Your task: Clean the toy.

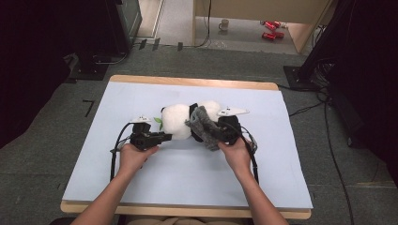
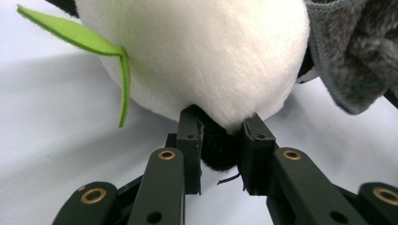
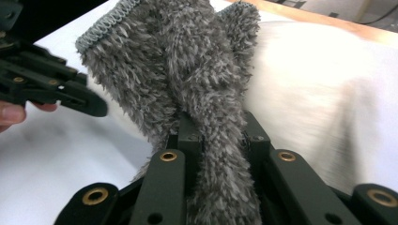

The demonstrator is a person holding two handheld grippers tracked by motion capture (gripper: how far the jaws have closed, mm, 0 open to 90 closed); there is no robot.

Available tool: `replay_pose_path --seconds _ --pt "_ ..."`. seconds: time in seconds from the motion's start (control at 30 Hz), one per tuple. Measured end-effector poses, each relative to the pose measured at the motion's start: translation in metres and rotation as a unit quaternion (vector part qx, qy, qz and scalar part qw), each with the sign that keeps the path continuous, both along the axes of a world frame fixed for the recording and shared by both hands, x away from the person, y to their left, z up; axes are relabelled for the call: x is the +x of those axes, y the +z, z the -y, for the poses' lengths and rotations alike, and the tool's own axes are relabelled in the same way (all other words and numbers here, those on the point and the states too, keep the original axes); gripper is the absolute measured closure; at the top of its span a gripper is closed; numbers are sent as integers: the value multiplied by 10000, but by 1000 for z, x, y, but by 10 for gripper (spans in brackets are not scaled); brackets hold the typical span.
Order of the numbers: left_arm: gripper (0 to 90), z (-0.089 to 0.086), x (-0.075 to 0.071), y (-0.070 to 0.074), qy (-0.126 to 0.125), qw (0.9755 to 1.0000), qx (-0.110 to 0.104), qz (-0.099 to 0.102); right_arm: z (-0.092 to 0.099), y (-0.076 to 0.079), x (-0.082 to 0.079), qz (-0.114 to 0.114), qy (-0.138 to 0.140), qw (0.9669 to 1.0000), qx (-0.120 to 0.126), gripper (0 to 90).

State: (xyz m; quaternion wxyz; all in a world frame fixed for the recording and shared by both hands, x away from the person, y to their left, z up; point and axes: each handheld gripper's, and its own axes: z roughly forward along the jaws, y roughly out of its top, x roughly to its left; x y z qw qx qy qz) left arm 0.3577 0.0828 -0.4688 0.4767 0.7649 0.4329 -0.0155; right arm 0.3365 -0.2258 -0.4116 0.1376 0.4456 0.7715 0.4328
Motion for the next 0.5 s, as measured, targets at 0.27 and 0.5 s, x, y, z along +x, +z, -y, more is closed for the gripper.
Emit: replay_pose_path --seconds 0.27,0.5 --pt "732 0 1 -1 -4 10000 -23 19 25 3 4 -32 -370 9993 48 755" --pt "728 0 2 -2 21 10000 6 -57 50 2 8 -107 -781 9969 62 755"
